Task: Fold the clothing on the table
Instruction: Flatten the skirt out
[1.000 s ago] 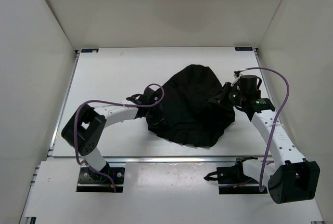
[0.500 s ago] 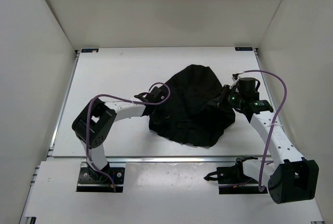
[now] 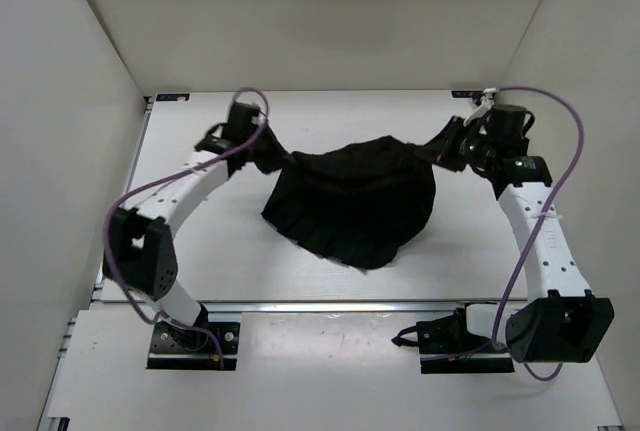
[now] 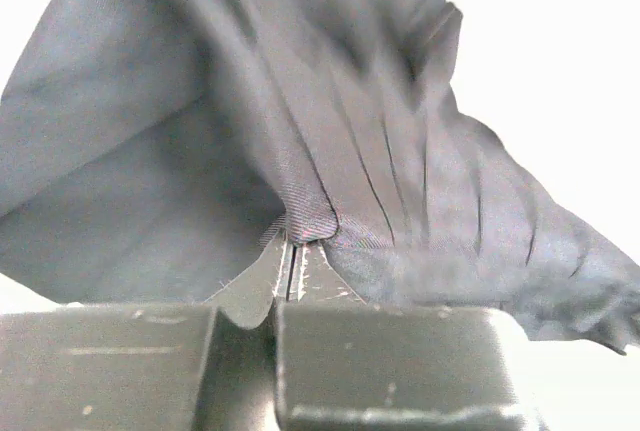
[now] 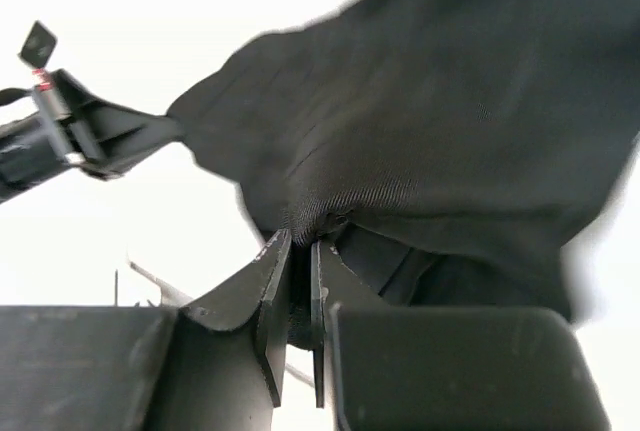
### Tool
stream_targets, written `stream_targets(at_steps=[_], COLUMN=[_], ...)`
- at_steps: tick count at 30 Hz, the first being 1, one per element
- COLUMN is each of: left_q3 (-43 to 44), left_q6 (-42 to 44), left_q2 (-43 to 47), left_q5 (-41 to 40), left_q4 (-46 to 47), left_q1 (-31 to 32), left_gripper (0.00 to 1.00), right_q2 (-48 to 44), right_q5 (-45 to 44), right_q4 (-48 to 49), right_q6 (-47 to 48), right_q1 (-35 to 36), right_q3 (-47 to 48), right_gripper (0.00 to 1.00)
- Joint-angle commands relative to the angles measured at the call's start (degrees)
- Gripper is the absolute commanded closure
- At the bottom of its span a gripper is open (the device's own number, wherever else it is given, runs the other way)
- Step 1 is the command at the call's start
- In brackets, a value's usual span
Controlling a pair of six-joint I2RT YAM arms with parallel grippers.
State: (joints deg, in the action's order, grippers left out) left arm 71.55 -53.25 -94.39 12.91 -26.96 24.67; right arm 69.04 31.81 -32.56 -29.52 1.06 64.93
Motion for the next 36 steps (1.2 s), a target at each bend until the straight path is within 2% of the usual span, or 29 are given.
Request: stream_targets(at_steps=[1,4,7,10,12,15,17,19,21,25,27,29,31,32,34,35,36], left_q3=[6.1,5.9,9.4,13.7,14.4,11.2,12.6,20.5,28.3,45.5,48.5,45.8,33.7,29.3,9.4,4.4,-4.5], left_q6=[2.8,1.1,-0.3,-0.5,-0.4,-1.7,-2.2,-1.2,-1.1,-3.5,-3.1,-2.7,-0.9,-0.6,-0.4,-0.1,0.9], left_q2=[9.8,16.9,22.0,22.2,20.9,18.5,13.2,8.0,1.3,-6.3,-6.9,-4.9,1.1,3.0,11.3,13.2,15.8], left_q5=[4.7,7.6,8.7,11.3,11.3,14.0,16.0,17.5,17.6,20.2,20.4,20.8,20.3,19.0,18.1,17.6,17.7], left_q4=[-5.1,-4.7,-5.6,-8.4,-8.4,-5.0,-2.8,-2.6,-2.8,-3.5,-4.6,-4.6,-3.3,-1.0,4.3,7.0,8.1], left_q1=[-5.1,-10.1,-14.2,-17.1,-16.7,-16.8,-17.4,-18.8,-20.1,-22.0,-22.8,-23.2,-22.2,-21.5,-20.5,-19.9,-19.7], left_gripper=[1.0,1.0,1.0,1.0,1.0,1.0,1.0,1.0,1.0,1.0,1.0,1.0,1.0,1.0,1.0,1.0,1.0], right_q2=[-2.8,-8.8,-12.0,-11.8,-9.2,-0.4,7.7,13.8,21.5,28.6,30.8,29.8,26.5,24.0,17.7,15.6,13.1], right_q5=[2.4,5.5,6.2,6.9,9.8,15.9,17.9,20.0,21.4,23.1,24.6,26.3,26.5,26.5,27.9,28.2,28.1], right_q4=[-0.7,3.3,5.7,7.1,8.3,10.7,14.9,16.9,18.6,18.1,15.5,15.8,16.1,18.2,23.7,26.4,26.8], right_q6=[3.1,0.3,-1.9,-6.1,-8.0,-12.8,-15.2,-15.7,-16.5,-19.5,-19.8,-19.6,-18.6,-19.4,-21.5,-22.2,-20.7], right_q1=[-1.0,-2.5,-4.0,-4.9,-4.8,-2.7,-1.4,1.1,2.2,2.2,1.2,-0.3,-1.0,-2.9,-4.7,-5.8,-6.4], right_q3=[7.4,7.1,9.3,12.6,13.2,12.9,15.7,21.4,32.8,49.0,54.2,50.5,41.0,33.1,13.2,8.9,0.9], right_gripper=[1.0,1.0,1.0,1.0,1.0,1.0,1.0,1.0,1.0,1.0,1.0,1.0,1.0,1.0,1.0,1.0,1.0])
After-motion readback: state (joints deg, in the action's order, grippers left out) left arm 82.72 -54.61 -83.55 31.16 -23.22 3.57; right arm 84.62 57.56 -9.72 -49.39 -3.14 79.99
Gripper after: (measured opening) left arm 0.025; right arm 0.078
